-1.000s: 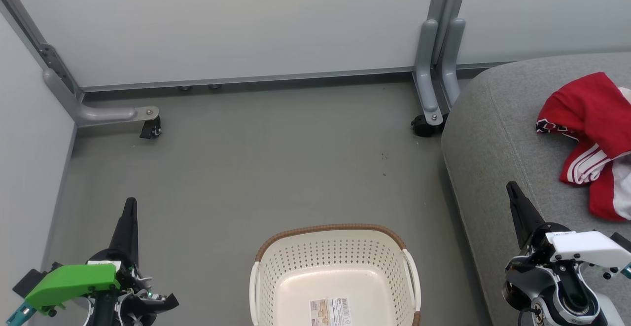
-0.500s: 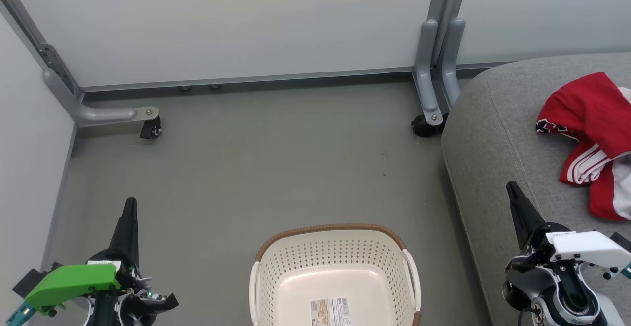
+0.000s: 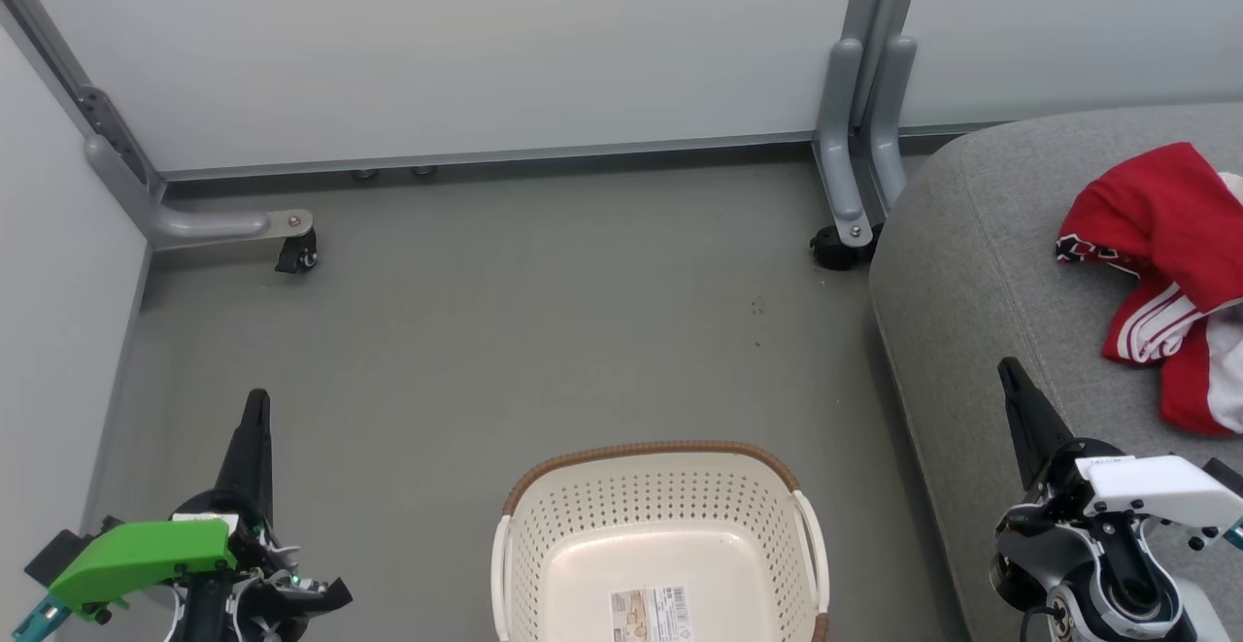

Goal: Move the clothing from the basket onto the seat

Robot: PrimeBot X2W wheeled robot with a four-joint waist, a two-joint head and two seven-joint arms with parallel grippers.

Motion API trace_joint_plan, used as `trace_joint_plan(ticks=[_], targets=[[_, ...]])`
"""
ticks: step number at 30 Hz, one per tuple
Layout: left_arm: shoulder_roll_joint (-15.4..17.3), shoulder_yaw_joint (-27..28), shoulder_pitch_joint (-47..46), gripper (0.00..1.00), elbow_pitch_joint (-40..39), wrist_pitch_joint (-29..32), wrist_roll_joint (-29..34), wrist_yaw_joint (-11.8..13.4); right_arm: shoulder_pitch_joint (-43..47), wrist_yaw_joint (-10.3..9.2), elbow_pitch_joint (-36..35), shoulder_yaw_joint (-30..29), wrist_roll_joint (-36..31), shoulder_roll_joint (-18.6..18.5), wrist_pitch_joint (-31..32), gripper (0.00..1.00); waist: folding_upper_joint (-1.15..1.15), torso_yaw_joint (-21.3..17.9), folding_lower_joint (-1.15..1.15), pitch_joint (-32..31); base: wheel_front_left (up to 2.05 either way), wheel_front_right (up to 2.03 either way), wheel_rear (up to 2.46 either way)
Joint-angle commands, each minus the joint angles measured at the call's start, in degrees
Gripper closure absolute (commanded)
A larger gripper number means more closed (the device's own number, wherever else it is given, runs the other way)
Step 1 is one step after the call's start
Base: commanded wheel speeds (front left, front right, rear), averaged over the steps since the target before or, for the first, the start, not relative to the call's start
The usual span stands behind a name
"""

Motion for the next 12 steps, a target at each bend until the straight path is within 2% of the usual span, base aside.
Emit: trace_joint_plan(ticks=[1,12], targets=[[-0.01,0.11,-0.61,1.00,-0.12,0.22,-0.19,-0.29,-0.47,0.03,0.13,-0.18,-0.38,0.10,0.34,1.00,0.00,0.00,0.00,0.00,0.00,0.00,0.00],[-0.01,0.11,-0.61,1.00,-0.13,0.22,-0.19,-0.29,-0.48,0.04,0.14,-0.32,-0.42,0.16,0.41,1.00,0.00,0.00,0.00,0.00,0.00,0.00,0.00]])
